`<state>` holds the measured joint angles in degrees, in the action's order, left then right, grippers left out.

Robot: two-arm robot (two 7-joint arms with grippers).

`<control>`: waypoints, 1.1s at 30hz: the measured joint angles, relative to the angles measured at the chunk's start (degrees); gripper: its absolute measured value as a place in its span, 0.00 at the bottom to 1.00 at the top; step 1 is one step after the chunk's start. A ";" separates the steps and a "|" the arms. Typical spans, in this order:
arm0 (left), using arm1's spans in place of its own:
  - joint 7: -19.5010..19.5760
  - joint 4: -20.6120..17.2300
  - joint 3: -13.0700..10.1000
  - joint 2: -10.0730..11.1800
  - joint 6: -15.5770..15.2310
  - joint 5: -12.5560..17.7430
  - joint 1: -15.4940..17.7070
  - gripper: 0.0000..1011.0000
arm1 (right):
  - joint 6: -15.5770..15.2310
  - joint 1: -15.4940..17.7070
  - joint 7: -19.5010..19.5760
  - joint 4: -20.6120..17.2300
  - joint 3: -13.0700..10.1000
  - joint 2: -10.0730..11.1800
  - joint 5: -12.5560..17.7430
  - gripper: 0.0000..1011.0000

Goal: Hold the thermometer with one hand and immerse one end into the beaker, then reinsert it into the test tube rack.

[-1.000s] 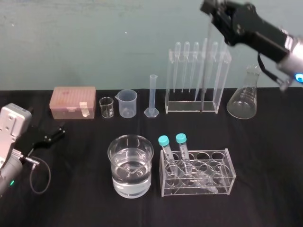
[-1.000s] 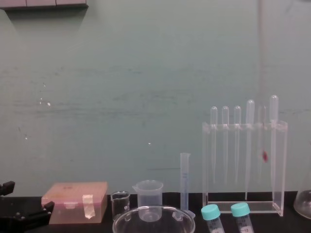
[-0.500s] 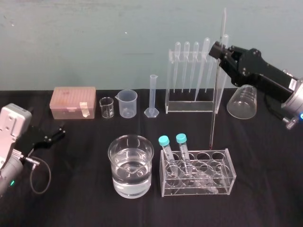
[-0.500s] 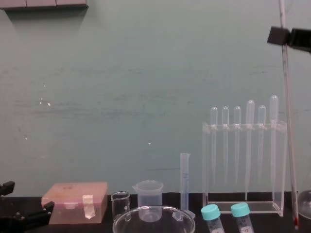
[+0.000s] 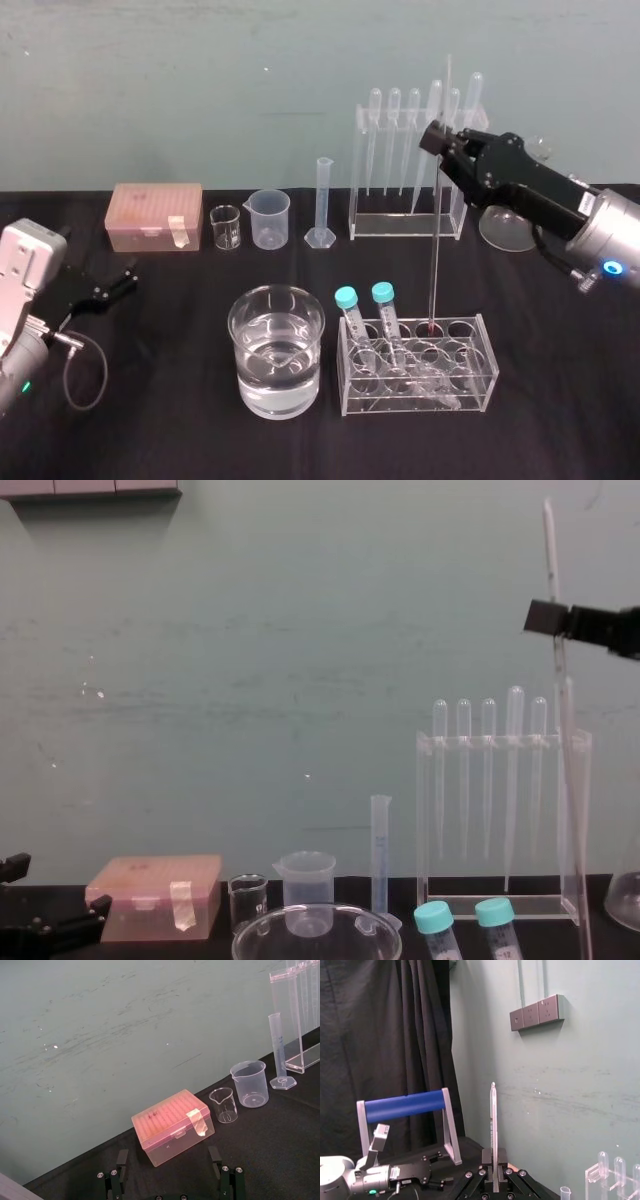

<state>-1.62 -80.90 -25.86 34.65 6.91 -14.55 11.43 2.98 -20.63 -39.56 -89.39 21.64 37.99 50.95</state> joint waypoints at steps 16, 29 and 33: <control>0.00 0.00 0.00 0.00 0.00 0.00 0.00 1.00 | -0.17 -1.24 -2.39 6.45 2.71 -2.69 -2.81 0.05; 0.00 0.00 0.00 0.00 0.00 0.00 0.00 1.00 | 0.25 -1.74 -3.12 9.45 3.88 -3.78 -5.35 0.05; 0.00 0.00 0.00 0.00 0.00 0.00 0.00 1.00 | 0.45 -1.83 -3.11 9.74 3.81 -4.10 -5.64 0.05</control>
<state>-1.62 -80.90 -25.86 34.65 6.91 -14.55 11.43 3.43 -22.45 -42.67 -79.65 25.45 33.89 45.32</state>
